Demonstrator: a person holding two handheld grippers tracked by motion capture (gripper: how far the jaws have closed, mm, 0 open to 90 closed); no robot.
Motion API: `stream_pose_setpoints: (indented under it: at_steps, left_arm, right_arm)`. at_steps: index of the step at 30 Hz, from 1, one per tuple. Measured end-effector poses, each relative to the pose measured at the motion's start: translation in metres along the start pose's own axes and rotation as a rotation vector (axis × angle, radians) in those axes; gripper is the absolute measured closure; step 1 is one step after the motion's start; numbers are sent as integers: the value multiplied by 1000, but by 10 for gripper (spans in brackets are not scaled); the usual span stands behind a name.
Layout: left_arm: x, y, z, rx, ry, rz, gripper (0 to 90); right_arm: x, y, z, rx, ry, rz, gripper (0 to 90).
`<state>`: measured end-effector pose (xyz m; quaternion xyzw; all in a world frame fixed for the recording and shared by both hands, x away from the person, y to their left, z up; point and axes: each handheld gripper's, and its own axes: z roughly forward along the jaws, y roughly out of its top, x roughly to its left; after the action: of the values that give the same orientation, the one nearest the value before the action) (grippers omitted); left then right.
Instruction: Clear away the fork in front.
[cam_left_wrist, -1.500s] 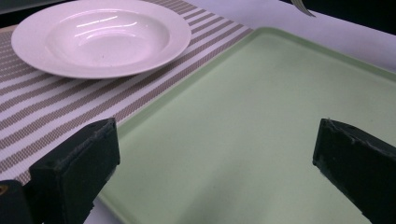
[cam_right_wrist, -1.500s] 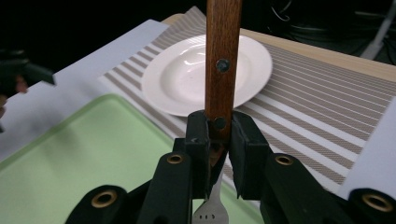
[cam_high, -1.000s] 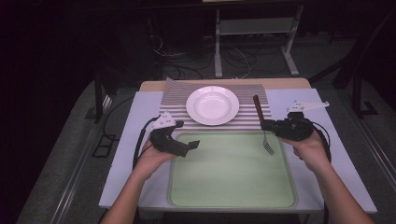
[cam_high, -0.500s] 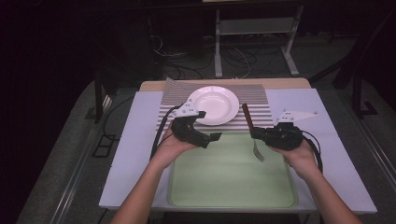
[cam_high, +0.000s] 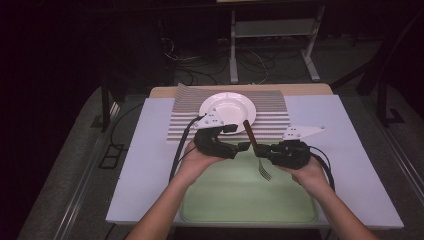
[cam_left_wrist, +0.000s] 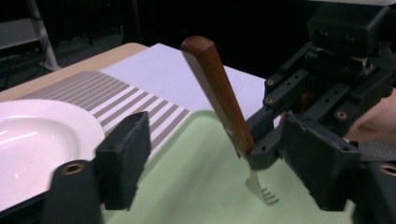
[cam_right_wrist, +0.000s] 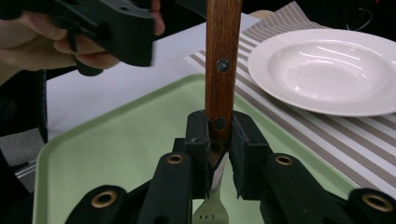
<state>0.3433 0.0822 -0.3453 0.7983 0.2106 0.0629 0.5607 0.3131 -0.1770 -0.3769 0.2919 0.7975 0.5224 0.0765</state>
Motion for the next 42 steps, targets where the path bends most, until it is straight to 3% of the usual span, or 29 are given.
stream_pose_setpoints:
  at_steps: [5, 10, 14, 24, 32, 38, 40, 42]
  left_arm:
    - [-5, 0, 4, -12, -10, -18, 353]
    - [-10, -4, 10, 8, 11, -29, 465]
    - [-10, -5, 10, -1, 26, -60, 529]
    - [-11, -5, 11, -13, 0, -73, 688]
    - [-10, -4, 10, -18, -64, -91, 762]
    - [-6, -4, 5, -12, -61, -89, 770]
    - [-3, -4, 2, -10, -63, -89, 771]
    - [0, -4, 0, -4, -62, -92, 773]
  right_arm:
    - [8, 3, 4, -8, 21, -12, 772]
    - [12, 4, 7, -11, 24, -24, 771]
    - [13, 4, 8, -10, 16, -31, 771]
    - [17, 4, 10, -10, 7, -45, 772]
    - [20, 4, 13, -6, -4, -71, 754]
    - [16, 4, 12, -16, 7, -56, 486]
    - [13, 2, 11, -19, -8, -47, 376]
    - [10, -1, 9, -8, -23, -37, 319]
